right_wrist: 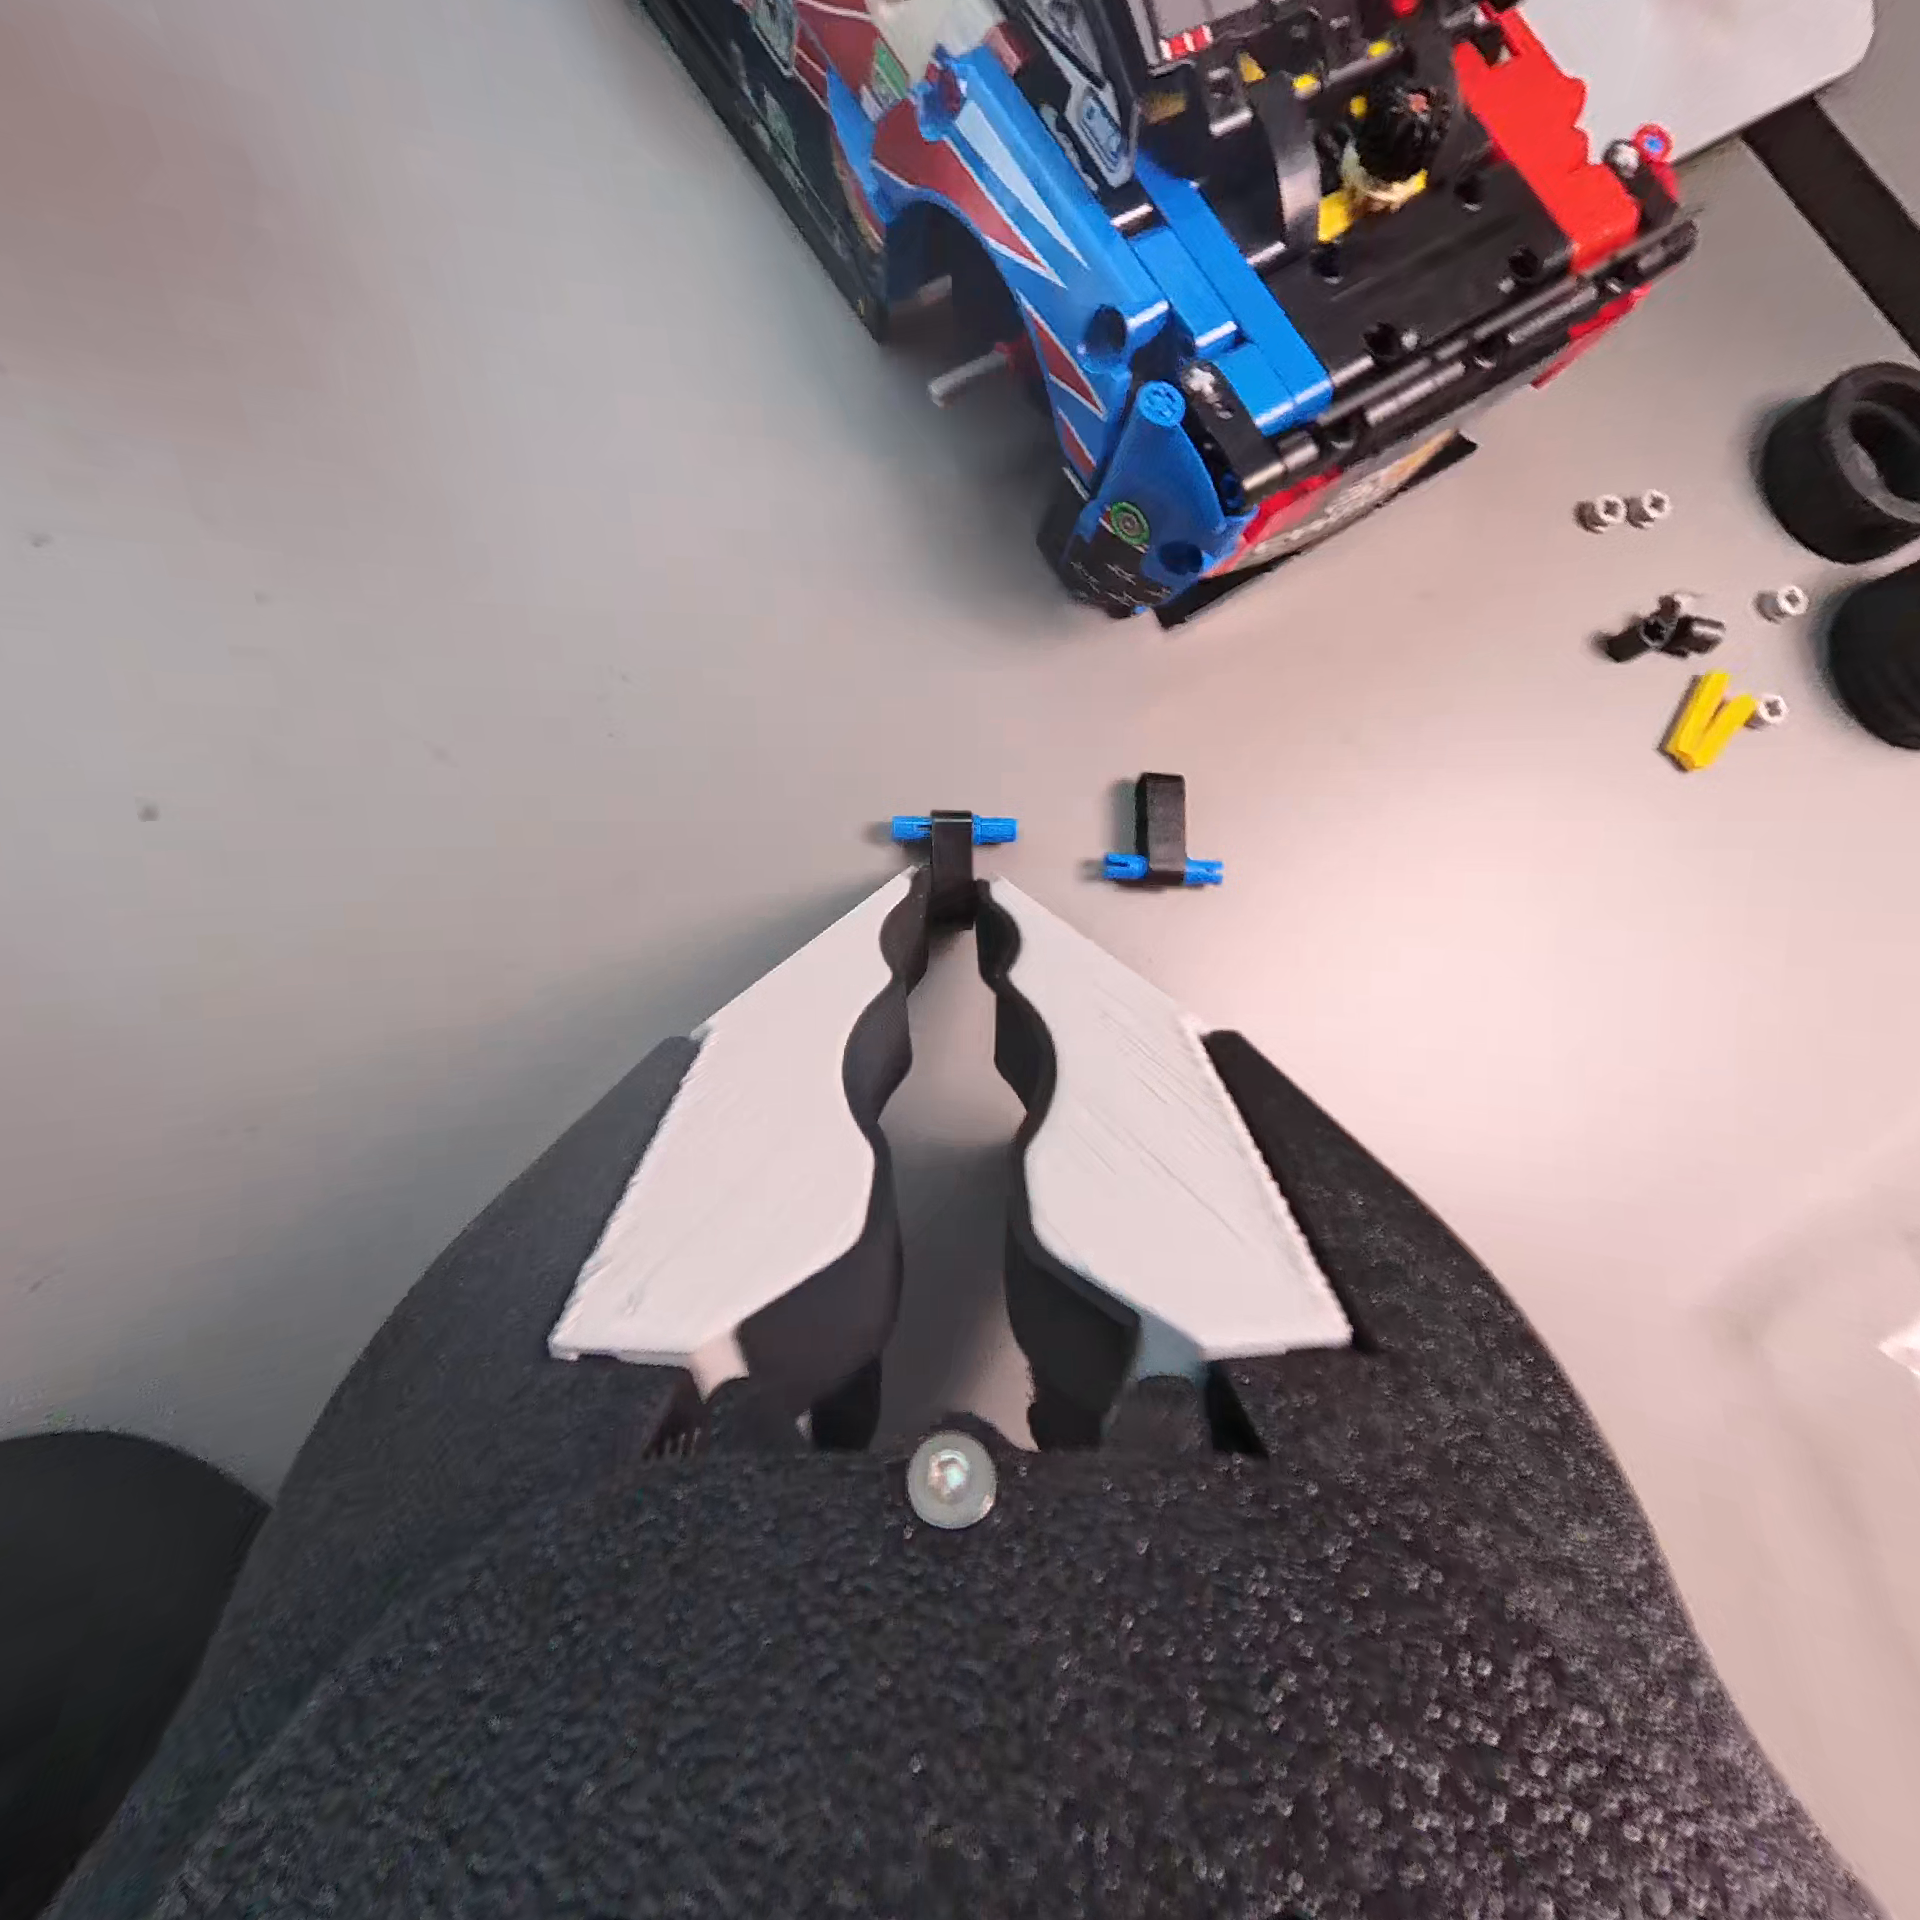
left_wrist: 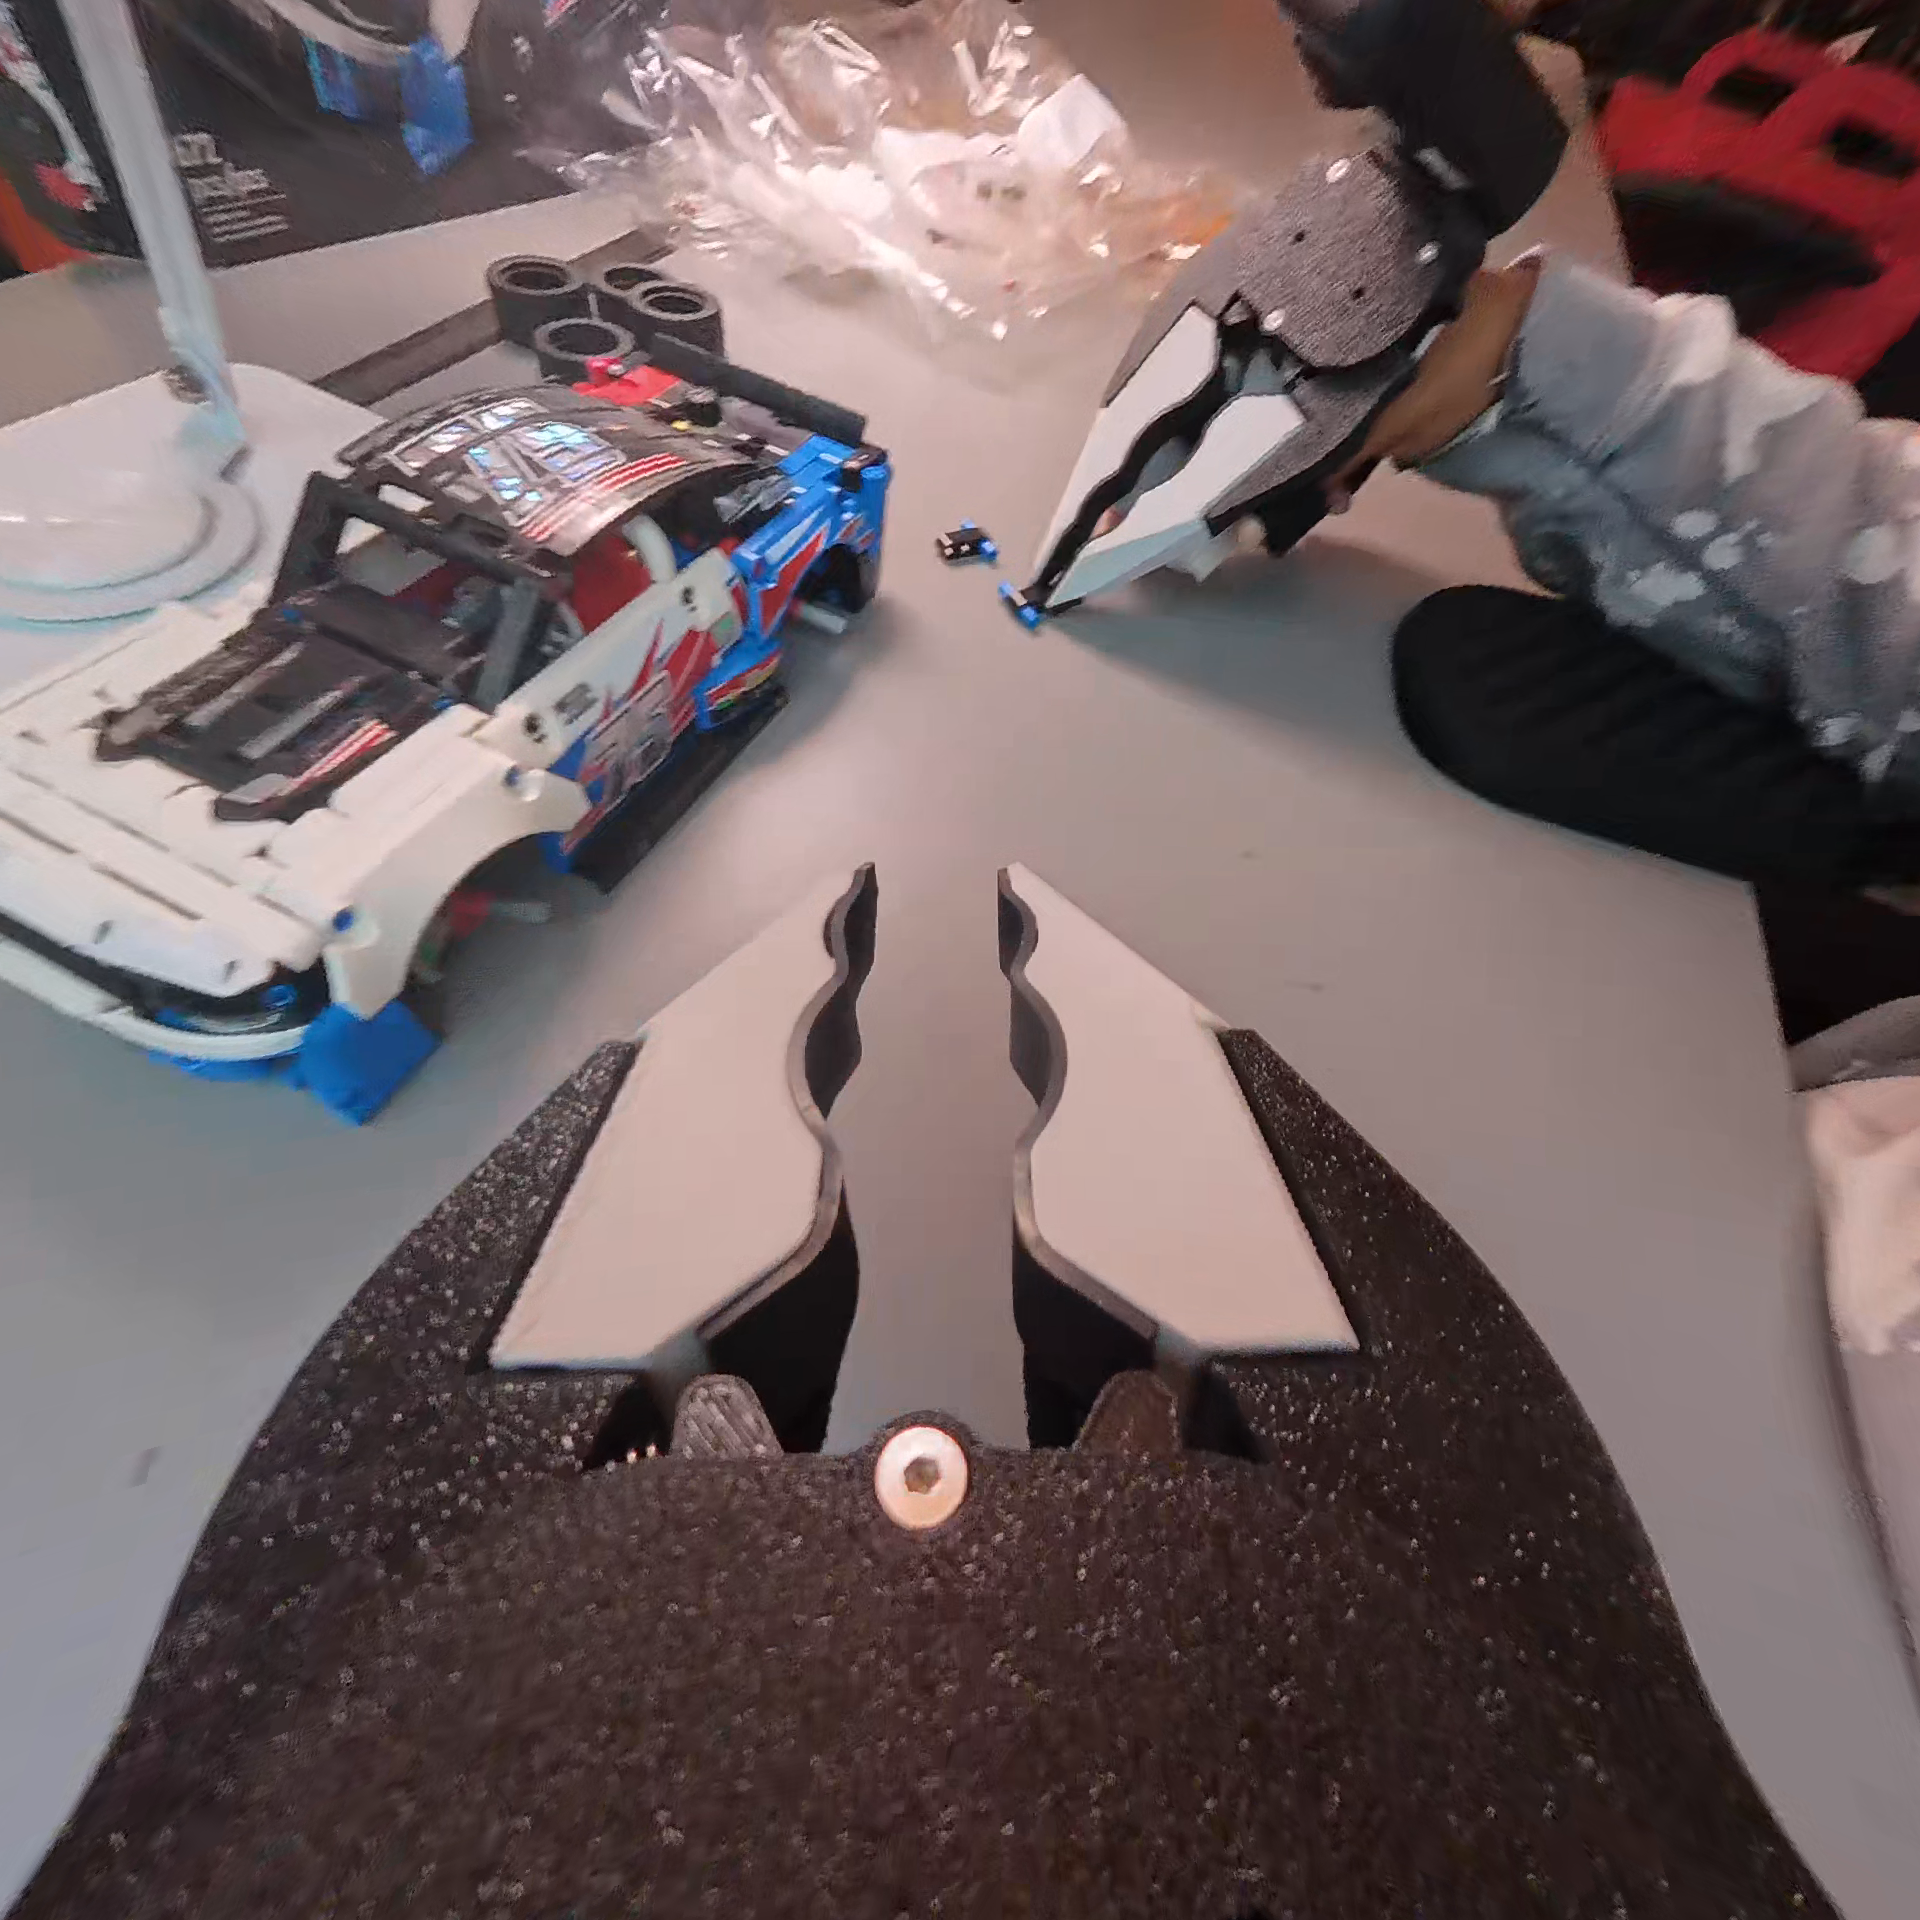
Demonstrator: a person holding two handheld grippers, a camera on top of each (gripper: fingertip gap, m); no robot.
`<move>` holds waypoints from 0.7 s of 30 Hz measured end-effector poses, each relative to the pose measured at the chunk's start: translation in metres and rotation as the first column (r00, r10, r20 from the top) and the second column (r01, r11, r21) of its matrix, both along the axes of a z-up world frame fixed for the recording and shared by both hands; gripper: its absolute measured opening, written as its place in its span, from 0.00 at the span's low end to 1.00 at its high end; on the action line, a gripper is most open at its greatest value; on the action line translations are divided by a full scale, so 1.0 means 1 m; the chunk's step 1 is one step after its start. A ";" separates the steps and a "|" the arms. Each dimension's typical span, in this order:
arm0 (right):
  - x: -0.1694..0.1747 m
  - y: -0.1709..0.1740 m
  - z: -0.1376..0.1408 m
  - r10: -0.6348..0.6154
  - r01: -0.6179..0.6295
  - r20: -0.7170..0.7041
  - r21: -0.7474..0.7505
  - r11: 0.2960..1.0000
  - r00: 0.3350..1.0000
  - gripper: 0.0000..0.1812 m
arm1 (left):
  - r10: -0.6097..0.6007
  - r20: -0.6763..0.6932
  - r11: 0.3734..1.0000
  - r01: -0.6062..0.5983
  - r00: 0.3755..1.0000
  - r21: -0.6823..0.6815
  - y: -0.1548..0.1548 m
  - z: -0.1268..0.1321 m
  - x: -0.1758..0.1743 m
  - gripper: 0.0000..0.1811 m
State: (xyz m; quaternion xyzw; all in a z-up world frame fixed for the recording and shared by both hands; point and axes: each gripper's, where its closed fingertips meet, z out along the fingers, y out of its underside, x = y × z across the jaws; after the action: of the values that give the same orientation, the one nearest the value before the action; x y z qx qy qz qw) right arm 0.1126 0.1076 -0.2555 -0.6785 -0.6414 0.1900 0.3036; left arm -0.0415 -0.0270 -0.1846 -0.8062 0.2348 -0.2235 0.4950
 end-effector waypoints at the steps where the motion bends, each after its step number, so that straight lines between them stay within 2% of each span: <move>1: -0.006 -0.004 0.001 0.028 -0.027 -0.008 0.025 0.999 1.000 0.04 | -0.017 0.041 1.000 0.017 0.999 0.003 -0.003 0.002 0.010 0.12; 3: -0.027 -0.023 0.017 0.121 -0.110 -0.106 0.106 0.988 0.987 0.04 | -0.028 0.148 1.000 0.028 0.989 -0.001 -0.005 0.009 0.026 0.12; 5: -0.055 -0.049 0.050 0.211 -0.149 -0.273 0.229 0.962 0.939 0.04 | -0.001 0.298 1.000 0.005 0.955 -0.013 -0.002 0.020 0.036 0.14; 8: -0.086 -0.078 0.092 0.288 -0.082 -0.386 0.470 0.879 0.876 0.04 | 0.064 0.538 0.997 -0.034 0.840 -0.065 0.006 0.036 0.040 0.17; 10: -0.102 -0.102 0.106 0.343 -0.071 -0.415 0.546 0.835 0.843 0.04 | 0.067 0.609 0.996 -0.021 0.791 -0.083 0.008 0.041 0.041 0.18; 11: -0.109 -0.114 0.108 0.368 -0.079 -0.415 0.568 0.819 0.832 0.04 | 0.063 0.618 0.997 -0.022 0.784 -0.074 0.008 0.043 0.040 0.18; 13: -0.118 -0.129 0.111 0.406 -0.072 -0.409 0.626 0.776 0.817 0.04 | 0.045 0.609 0.999 -0.019 0.792 -0.049 0.006 0.046 0.039 0.06; 14: -0.121 -0.134 0.113 0.415 -0.061 -0.409 0.649 0.758 0.813 0.04 | 0.032 0.591 0.999 -0.005 0.806 -0.048 0.003 0.045 0.041 0.04; 19: -0.121 -0.140 0.121 0.440 -0.023 -0.437 0.688 0.725 0.784 0.04 | -0.007 0.528 1.000 0.008 0.849 0.000 -0.002 0.049 0.043 0.03; 21: -0.120 -0.141 0.118 0.442 -0.039 -0.453 0.662 0.748 0.774 0.04 | -0.024 0.469 1.000 0.023 0.883 0.010 -0.003 0.046 0.044 0.03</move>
State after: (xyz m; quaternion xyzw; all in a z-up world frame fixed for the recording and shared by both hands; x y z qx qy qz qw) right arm -0.0078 -0.0332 -0.1373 -0.3539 -0.6278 0.2075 0.6615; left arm 0.0021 -0.0298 -0.1391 -0.7244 0.1184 -0.4173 0.5358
